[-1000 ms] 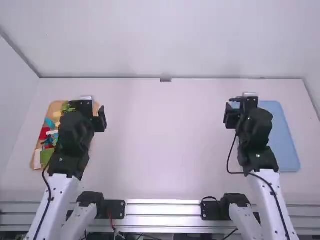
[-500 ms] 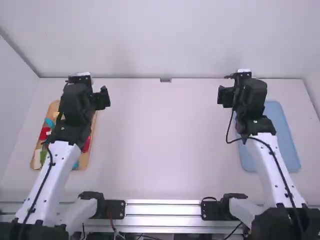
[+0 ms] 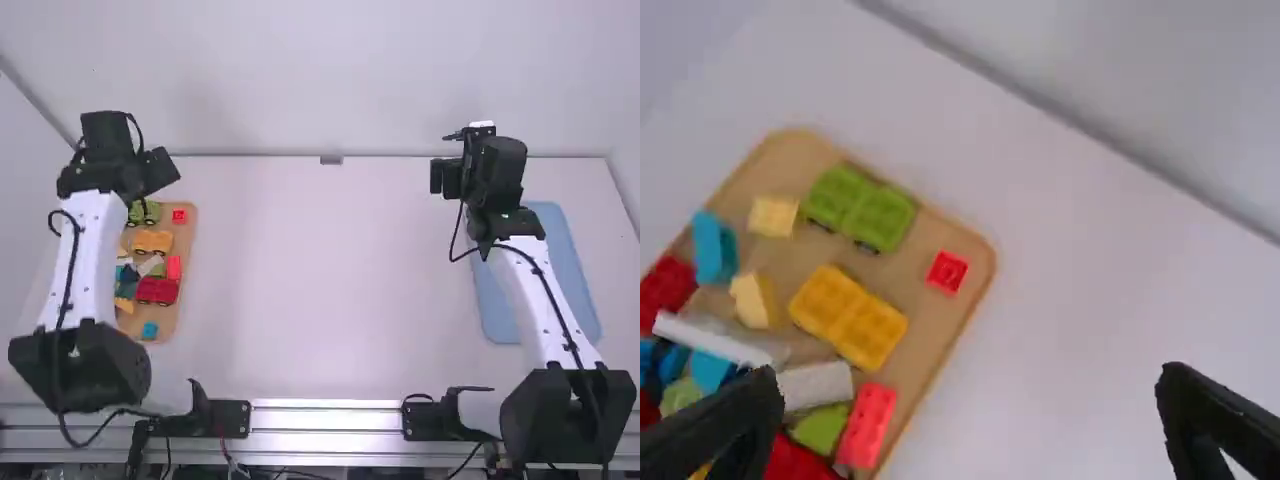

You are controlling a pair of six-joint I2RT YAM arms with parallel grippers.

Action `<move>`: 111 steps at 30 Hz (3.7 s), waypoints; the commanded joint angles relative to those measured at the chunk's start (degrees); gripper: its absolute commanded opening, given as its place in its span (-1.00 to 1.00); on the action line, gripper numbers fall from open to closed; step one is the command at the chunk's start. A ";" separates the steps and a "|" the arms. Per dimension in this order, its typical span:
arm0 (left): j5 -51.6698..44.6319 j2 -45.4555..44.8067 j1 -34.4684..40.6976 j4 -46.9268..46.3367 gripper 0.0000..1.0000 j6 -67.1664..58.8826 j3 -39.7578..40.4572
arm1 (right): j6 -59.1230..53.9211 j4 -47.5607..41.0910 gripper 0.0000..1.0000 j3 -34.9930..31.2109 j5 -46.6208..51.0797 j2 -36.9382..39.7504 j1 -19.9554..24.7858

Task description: Assemble lego blocks to make yellow taxi

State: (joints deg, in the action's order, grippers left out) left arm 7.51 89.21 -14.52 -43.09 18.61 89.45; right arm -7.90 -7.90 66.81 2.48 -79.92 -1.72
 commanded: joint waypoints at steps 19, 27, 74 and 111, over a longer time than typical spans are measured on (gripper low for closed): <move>-2.36 23.65 -1.99 -12.76 0.98 2.99 15.80 | 0.55 -0.24 0.97 2.12 0.15 -0.46 -0.20; -3.48 23.65 -2.51 -9.86 0.98 9.60 11.63 | 0.57 -0.24 0.97 2.12 0.11 -0.46 -0.20; -4.96 34.56 -11.10 -1.92 0.98 33.46 1.77 | 0.57 -0.22 0.97 2.12 -4.63 -0.46 -0.24; -5.11 34.60 -10.08 5.01 0.73 35.19 -0.35 | 0.57 -0.22 0.97 1.79 -4.61 -0.46 -0.20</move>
State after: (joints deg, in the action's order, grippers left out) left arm 1.96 123.11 -25.19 -37.82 53.19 89.62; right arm -7.64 -7.97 66.89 -2.37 -79.92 -1.72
